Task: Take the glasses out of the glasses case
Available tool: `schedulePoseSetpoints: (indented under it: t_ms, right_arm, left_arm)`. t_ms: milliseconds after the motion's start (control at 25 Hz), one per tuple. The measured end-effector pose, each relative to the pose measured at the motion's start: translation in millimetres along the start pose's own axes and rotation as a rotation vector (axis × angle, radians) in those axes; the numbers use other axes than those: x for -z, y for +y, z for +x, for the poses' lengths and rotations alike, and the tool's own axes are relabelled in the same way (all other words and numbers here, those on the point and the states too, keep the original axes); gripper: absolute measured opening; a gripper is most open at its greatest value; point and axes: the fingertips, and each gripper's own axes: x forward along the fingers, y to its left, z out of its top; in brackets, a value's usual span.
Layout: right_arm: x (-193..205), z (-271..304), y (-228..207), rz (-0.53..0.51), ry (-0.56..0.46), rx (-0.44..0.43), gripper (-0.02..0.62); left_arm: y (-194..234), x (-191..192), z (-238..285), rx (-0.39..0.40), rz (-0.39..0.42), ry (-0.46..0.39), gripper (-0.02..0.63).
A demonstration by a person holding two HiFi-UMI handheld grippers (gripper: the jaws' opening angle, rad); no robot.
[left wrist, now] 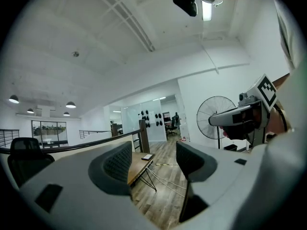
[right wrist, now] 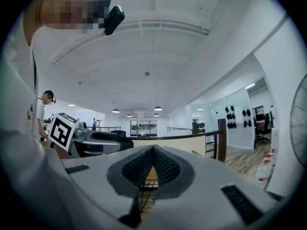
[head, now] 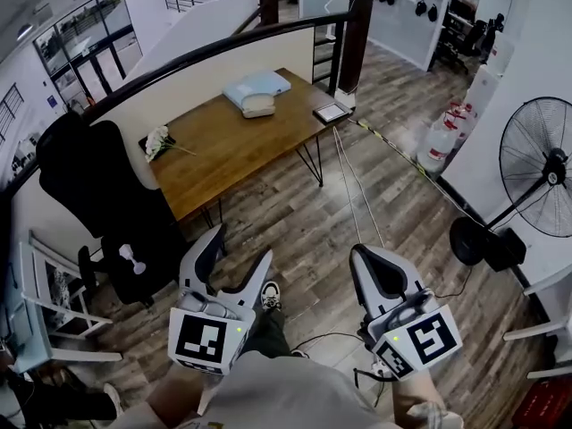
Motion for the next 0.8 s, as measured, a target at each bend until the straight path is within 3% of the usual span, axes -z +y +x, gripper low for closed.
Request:
schedulePoseSetpoints:
  t_ms: [800]
  right_arm:
    - [-15,249,-91,0.013,0.057,0.041,0.003]
  left_arm:
    - [173,10,195,0.087,-0.003,0.049,0.276]
